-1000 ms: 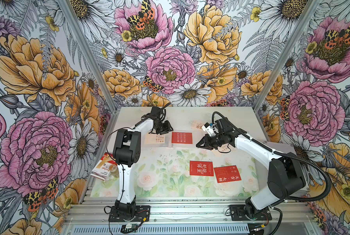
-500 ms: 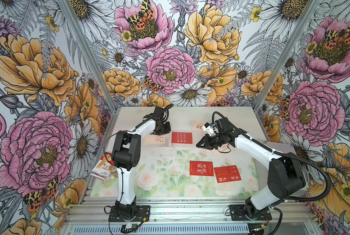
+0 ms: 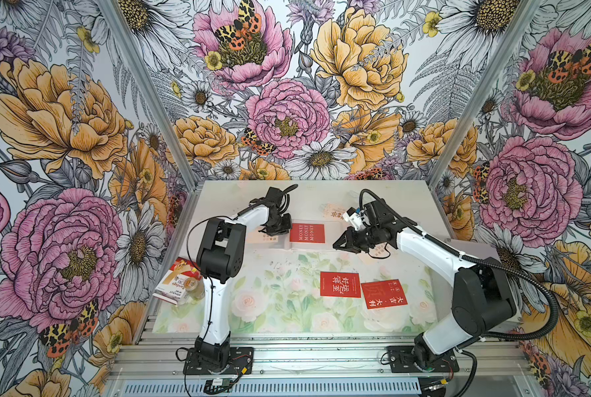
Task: Place the photos into the photo albums
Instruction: Insert the photo into the photo album, then turn the page of the photo album at the center of the board.
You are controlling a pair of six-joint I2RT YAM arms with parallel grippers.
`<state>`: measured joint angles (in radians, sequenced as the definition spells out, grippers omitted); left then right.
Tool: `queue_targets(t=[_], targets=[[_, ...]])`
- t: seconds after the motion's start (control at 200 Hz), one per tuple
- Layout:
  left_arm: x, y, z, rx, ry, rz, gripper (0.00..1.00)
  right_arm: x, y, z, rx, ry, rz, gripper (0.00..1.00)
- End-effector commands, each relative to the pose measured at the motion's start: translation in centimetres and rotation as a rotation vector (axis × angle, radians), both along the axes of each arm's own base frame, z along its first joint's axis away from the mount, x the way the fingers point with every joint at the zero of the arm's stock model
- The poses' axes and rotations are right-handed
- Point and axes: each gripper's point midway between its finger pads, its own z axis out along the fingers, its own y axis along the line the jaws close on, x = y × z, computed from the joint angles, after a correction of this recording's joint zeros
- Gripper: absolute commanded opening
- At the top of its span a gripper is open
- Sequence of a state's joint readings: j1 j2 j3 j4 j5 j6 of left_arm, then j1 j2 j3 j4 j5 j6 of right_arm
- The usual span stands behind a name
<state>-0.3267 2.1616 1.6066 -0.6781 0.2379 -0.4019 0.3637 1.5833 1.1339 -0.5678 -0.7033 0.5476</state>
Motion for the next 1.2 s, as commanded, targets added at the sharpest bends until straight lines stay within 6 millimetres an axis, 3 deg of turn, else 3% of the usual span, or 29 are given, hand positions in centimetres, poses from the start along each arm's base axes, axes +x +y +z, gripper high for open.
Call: queue_targets(t=[0.0,0.145,0.395,0.58,0.856,1.001,1.196], targets=[[0.0,-1.9,0.3,-0.034,0.003,-0.023,0.06,0.4,-0.6,-0.3,-0.028,-0.024,-0.014,0.18],[-0.2,-3.4,0.2,-0.045,0.006,-0.045,0.06,1.1,-1.8,-1.3,-0.086,-0.026,-0.064,0.18],[-0.5,-5.4,0.2,-0.058,0.005,-0.075,0.06,2.9,-4.7,-5.1,-0.286,0.001,-0.174,0.18],[-0.5,-4.9,0.7,-0.054,-0.003,-0.071,0.07,5.5,-5.4,-6.7,-0.373,-0.011,-0.215,0.18],[-0.2,-3.4,5.2,-0.071,-0.091,-0.053,0.18,10.0,-4.4,-7.4,-0.392,-0.034,-0.242,0.18],[-0.6,-3.0,7.2,-0.069,-0.132,-0.051,0.23,11.2,-3.4,-8.1,-0.371,-0.019,-0.232,0.19],[-1.3,-3.7,6.5,-0.089,-0.103,-0.068,0.23,12.0,-2.5,-8.8,-0.348,-0.001,-0.219,0.19]])
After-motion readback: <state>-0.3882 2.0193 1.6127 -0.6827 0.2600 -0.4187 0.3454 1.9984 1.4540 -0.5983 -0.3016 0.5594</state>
